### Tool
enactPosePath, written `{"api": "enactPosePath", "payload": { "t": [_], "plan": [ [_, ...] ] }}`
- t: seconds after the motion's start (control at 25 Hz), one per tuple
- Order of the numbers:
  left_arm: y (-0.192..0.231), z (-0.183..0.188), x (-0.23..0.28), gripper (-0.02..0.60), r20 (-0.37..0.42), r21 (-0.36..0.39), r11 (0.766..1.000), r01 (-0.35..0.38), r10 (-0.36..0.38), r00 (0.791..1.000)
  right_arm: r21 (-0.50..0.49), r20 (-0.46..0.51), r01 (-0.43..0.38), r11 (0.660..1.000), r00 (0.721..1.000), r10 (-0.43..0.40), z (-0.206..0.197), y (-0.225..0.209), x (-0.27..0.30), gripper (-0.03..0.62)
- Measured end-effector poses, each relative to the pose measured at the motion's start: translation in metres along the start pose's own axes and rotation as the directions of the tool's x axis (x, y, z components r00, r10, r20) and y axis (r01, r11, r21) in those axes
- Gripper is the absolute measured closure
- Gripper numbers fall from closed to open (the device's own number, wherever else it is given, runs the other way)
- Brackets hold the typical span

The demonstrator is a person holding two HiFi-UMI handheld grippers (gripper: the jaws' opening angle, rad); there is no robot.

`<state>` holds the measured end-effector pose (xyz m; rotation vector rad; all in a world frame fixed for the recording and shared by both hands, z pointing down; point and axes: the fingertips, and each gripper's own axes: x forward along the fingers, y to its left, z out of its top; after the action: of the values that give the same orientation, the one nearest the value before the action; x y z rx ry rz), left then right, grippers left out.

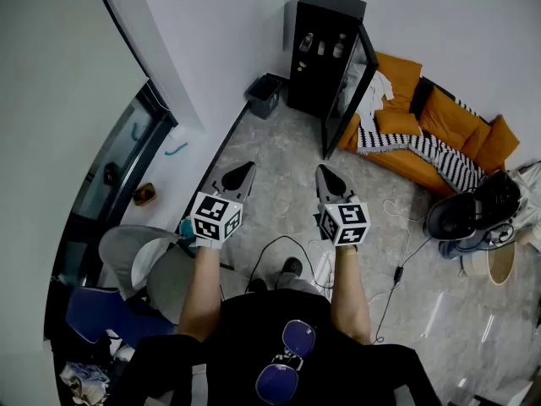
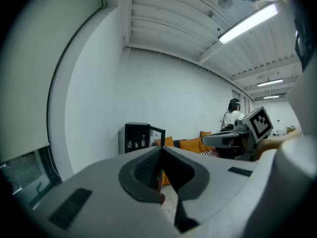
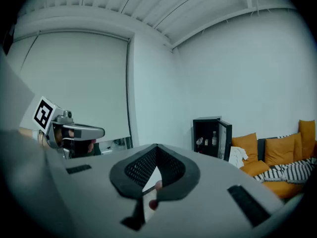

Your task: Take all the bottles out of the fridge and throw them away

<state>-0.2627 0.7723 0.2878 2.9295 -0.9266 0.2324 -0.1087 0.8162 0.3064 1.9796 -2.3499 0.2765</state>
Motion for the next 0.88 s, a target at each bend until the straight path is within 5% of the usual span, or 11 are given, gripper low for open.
{"api": "enactPosePath", "payload": {
  "t": [0.88],
  "plan": [
    [-0.041, 0.021, 0.075, 0.58, 0.008, 0.039, 0.999, -0.02, 0.02, 1.0, 0.036, 0.033, -0.053, 0.998, 0.998, 0.052, 0.008, -0.094, 0.017, 0.592]
  ]
}}
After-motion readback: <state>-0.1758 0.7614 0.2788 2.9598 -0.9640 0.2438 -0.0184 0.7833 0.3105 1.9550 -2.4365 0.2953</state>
